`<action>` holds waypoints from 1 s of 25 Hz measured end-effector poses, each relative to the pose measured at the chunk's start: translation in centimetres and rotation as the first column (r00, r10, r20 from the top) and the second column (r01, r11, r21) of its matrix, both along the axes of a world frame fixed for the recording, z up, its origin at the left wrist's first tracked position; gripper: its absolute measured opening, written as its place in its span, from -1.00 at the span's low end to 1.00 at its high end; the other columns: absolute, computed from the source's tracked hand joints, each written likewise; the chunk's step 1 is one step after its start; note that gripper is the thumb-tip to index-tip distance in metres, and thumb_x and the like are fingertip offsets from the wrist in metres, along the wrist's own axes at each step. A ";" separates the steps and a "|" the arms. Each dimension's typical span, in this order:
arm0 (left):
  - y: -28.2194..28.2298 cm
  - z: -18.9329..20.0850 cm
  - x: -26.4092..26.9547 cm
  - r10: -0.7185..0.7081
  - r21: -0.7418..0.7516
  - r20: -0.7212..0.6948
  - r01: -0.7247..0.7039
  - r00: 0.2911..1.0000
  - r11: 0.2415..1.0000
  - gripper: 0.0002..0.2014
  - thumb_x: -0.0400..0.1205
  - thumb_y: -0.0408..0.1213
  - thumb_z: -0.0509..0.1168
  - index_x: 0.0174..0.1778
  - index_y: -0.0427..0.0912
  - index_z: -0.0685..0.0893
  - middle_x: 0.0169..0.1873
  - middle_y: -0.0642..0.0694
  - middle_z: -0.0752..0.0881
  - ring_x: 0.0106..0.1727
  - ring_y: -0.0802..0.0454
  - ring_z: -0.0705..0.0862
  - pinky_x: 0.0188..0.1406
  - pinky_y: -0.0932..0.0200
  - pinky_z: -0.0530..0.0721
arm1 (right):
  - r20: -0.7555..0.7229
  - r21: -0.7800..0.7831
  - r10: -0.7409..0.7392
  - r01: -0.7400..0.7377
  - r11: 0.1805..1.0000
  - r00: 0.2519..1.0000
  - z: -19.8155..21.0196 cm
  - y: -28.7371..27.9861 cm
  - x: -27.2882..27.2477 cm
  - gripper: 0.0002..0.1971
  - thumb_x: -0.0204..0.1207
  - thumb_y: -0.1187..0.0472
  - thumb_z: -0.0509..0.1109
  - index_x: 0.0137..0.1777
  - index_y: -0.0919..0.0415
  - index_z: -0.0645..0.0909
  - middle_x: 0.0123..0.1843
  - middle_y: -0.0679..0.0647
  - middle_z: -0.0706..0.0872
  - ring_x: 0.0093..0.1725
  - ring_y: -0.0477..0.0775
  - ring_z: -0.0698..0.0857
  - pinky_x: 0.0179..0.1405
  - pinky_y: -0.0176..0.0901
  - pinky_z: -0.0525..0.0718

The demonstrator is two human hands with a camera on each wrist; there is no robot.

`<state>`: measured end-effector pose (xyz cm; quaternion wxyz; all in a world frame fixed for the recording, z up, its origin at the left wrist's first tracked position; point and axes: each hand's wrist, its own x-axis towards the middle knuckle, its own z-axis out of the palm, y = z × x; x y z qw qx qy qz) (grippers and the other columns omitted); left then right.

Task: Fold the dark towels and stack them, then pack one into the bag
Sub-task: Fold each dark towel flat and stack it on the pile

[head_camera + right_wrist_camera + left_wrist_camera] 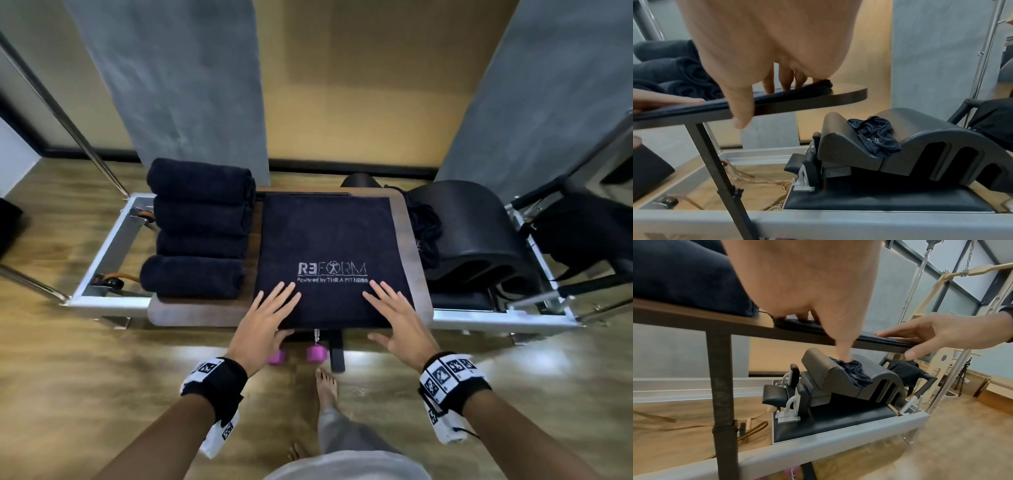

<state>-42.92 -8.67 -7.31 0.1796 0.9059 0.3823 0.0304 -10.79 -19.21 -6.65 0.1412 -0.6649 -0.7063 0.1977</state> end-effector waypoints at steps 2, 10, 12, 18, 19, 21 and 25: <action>0.1 0.4 -0.6 -0.003 -0.030 0.037 0.004 0.999 1.000 -0.31 0.81 -0.32 0.31 0.85 0.01 0.19 0.85 0.12 0.01 0.86 0.14 -0.18 0.87 0.02 -0.17 | 0.012 0.014 0.016 -0.016 1.000 1.000 0.1 -0.5 0.3 -0.18 0.60 0.28 0.57 0.79 -0.04 0.27 0.84 -0.16 0.06 0.84 -0.11 -0.04 0.85 0.00 -0.06; 2.1 4.7 -0.3 0.239 -0.106 0.312 -0.217 0.919 0.970 -0.77 0.80 -0.25 0.38 0.33 -0.02 0.85 0.29 0.10 0.84 0.37 0.12 0.77 0.40 0.15 0.67 | -0.249 -0.042 -0.120 0.113 0.993 0.961 3.5 1.0 2.6 -0.72 0.72 0.31 0.43 0.30 0.00 0.81 0.33 -0.15 0.82 0.45 -0.14 0.69 0.50 -0.15 0.61; 3.9 6.5 0.5 0.338 -0.148 0.414 -0.303 0.845 0.941 -0.90 0.72 -0.13 0.49 0.09 0.05 0.90 0.04 0.20 0.89 0.15 0.11 0.83 0.24 0.08 0.71 | -0.362 -0.053 -0.199 0.193 0.980 0.911 5.3 2.9 4.0 -0.83 0.63 0.26 0.56 0.08 -0.06 0.84 0.05 -0.19 0.89 0.19 -0.16 0.81 0.29 -0.20 0.70; 11.4 9.9 4.8 0.463 -0.251 0.574 -0.394 0.675 0.884 -0.87 0.64 -0.22 0.57 -0.18 0.10 0.84 -0.19 0.28 0.85 0.01 0.34 0.78 0.04 0.53 0.56 | -0.639 -0.063 -0.351 0.408 0.911 0.684 8.7 11.3 8.1 -0.91 0.44 0.25 0.71 -0.10 0.17 0.87 -0.11 0.05 0.90 -0.03 0.00 0.85 -0.01 -0.17 0.76; 12.7 9.8 5.6 0.487 -0.253 0.568 -0.423 0.663 0.870 -0.88 0.66 -0.28 0.55 -0.15 0.04 0.85 -0.18 0.24 0.85 0.01 0.31 0.78 0.09 0.47 0.59 | -0.647 -0.067 -0.362 0.423 0.904 0.671 8.8 13.0 8.7 -0.91 0.46 0.27 0.70 -0.08 0.16 0.87 -0.09 0.05 0.90 0.00 0.01 0.85 0.01 -0.14 0.77; 15.3 9.1 7.2 0.556 -0.274 0.525 -0.490 0.644 0.827 -0.92 0.70 -0.37 0.49 -0.02 -0.11 0.87 -0.08 0.09 0.86 0.11 0.14 0.77 0.23 0.24 0.64 | -0.656 -0.083 -0.374 0.429 0.899 0.656 8.5 16.3 9.7 -0.89 0.50 0.35 0.65 0.00 0.22 0.87 0.00 0.12 0.89 0.09 0.13 0.84 0.16 0.02 0.79; 19.0 7.2 9.6 0.696 -0.358 0.408 -0.598 0.590 0.717 -0.85 0.74 -0.44 0.40 0.14 -0.18 0.83 0.11 -0.14 0.83 0.30 -0.12 0.72 0.33 0.05 0.63 | -0.620 -0.167 -0.456 0.459 0.872 0.639 6.2 21.4 11.2 -0.89 0.51 0.41 0.63 0.00 0.27 0.85 0.01 0.20 0.86 0.08 0.19 0.81 0.23 0.09 0.79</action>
